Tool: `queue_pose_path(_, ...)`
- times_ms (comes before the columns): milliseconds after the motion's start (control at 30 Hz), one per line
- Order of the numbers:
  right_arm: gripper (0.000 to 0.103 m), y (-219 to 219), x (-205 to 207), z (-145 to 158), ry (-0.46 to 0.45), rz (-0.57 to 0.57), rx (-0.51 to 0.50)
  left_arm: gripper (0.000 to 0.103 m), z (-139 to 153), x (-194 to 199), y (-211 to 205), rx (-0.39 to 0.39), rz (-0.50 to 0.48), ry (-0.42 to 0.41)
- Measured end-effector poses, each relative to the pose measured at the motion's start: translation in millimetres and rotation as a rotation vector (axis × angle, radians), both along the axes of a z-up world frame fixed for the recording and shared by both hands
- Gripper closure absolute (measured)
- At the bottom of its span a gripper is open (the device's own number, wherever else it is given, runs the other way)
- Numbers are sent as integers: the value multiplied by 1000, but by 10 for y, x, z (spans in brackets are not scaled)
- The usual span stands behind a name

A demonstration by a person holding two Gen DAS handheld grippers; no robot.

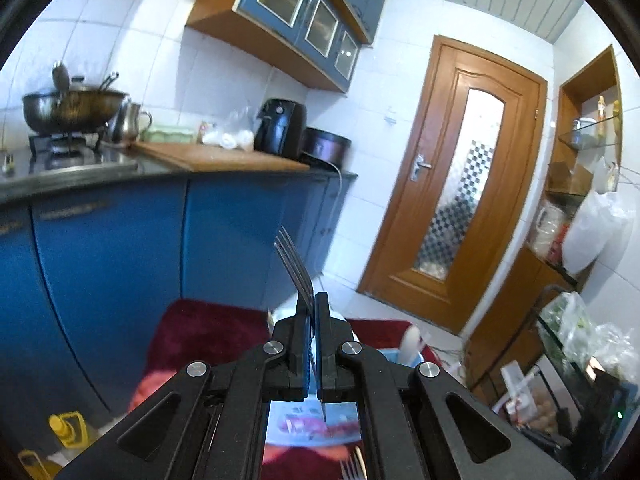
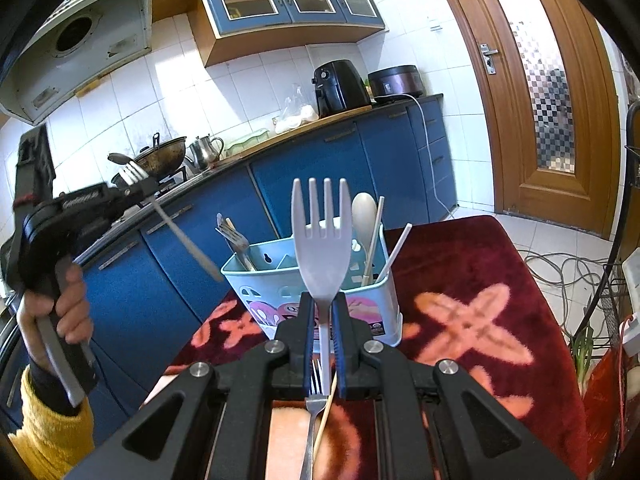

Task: Organize utensils
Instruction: 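Carry the silver fork and white plastic fork with both tools over the blue box, then lower both held forks down into the blue box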

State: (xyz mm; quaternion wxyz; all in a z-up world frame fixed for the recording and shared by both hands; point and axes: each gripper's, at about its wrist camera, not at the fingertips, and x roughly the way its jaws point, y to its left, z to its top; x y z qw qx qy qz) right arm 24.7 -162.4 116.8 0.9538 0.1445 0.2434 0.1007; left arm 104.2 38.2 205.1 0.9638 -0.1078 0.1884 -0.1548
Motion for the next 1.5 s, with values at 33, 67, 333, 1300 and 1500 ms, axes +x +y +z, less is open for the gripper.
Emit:
queue_pose_path(33,93,-6,3,-3,0,-2,0,102,8,40,-11,7,10,-5)
queue_pose_path(67,93,-13,6,-3,-1,-4,1,102,3,70,-20,12,15,-8)
queue_pose_path(333,93,-96,49,0,-4,-33,-3,102,-143,349,-181,62,35,7)
queue_pose_path(1300,93,120,1005,86,-51,-109,-159,102,-889,631,-369,125,-45,166)
queue_pose_path(1500,93,185,1141,-117,9,-88,-167,102,-946,659,-400,133,-64,180)
